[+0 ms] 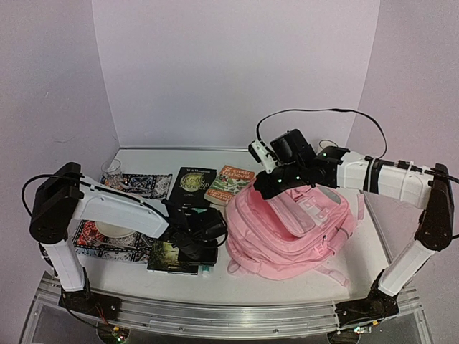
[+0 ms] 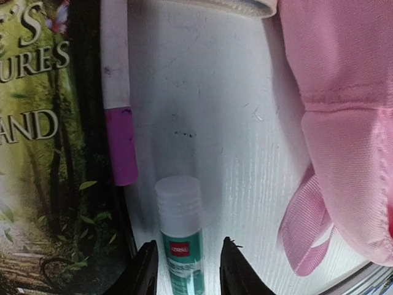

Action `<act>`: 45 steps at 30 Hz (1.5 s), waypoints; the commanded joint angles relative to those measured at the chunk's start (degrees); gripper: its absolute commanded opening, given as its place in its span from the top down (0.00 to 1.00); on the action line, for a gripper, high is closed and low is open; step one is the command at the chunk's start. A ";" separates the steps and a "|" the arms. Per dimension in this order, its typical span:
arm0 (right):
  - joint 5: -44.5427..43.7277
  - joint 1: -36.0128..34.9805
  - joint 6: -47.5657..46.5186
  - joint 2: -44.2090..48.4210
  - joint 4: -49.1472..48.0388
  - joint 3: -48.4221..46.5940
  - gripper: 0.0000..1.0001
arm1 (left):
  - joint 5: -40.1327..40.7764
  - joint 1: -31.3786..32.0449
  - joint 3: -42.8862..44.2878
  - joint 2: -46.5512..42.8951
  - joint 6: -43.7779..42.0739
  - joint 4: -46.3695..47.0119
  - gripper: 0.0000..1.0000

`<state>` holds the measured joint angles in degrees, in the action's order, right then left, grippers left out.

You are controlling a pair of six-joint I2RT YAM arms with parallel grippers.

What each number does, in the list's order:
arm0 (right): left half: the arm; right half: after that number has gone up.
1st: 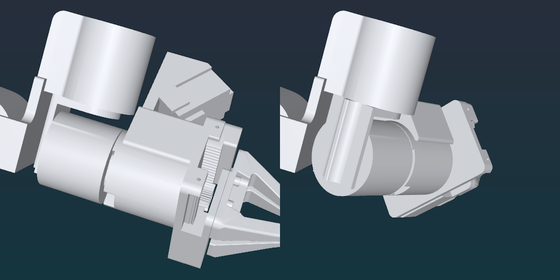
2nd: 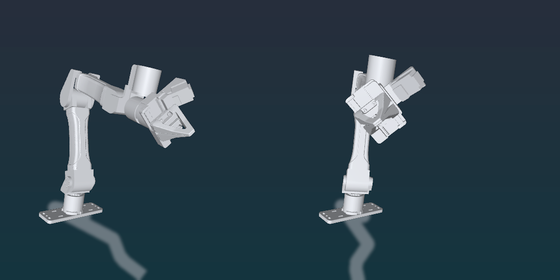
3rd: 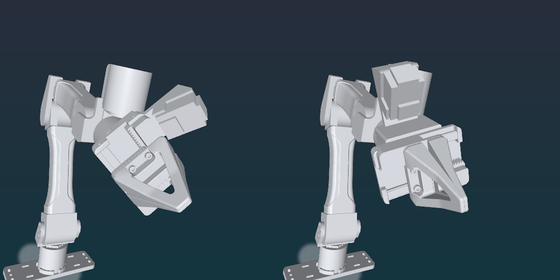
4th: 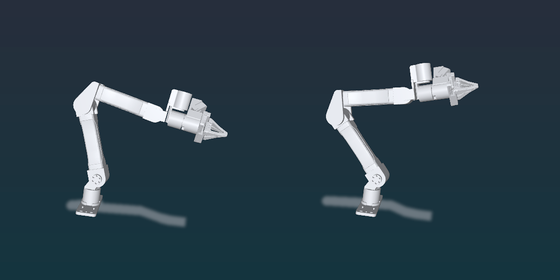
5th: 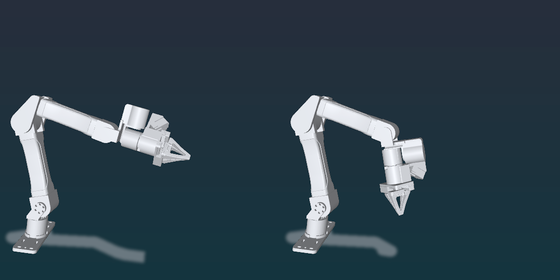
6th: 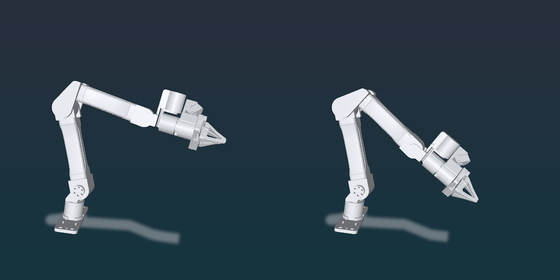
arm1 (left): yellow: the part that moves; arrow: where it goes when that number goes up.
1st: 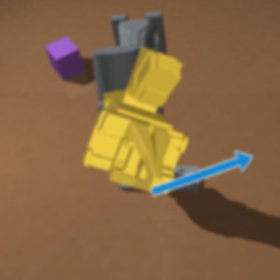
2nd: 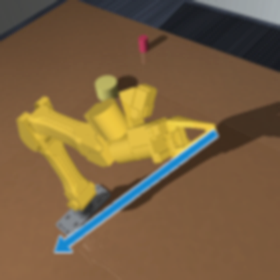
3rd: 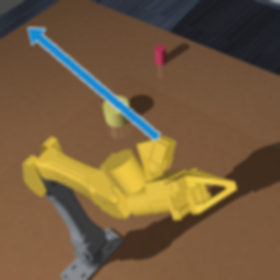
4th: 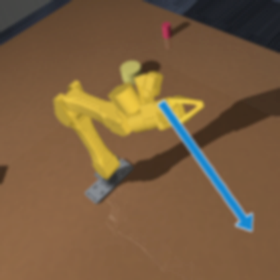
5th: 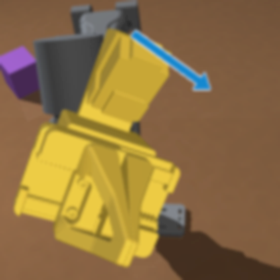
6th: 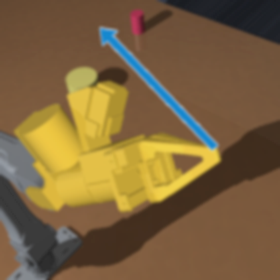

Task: Pack the student bag
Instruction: Pick up the glue stick at the center of the board, then put down the upper front pocket of the student bag.

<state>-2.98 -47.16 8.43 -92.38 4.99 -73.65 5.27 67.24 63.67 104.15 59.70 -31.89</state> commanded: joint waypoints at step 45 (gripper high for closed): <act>1.55 0.69 0.20 3.73 -5.95 -1.59 1.00 | -11.42 -7.04 8.43 -2.72 6.25 37.45 1.00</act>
<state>-2.10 -46.63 8.41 -91.25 0.17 -73.45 -2.73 60.74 68.11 99.47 63.85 -0.20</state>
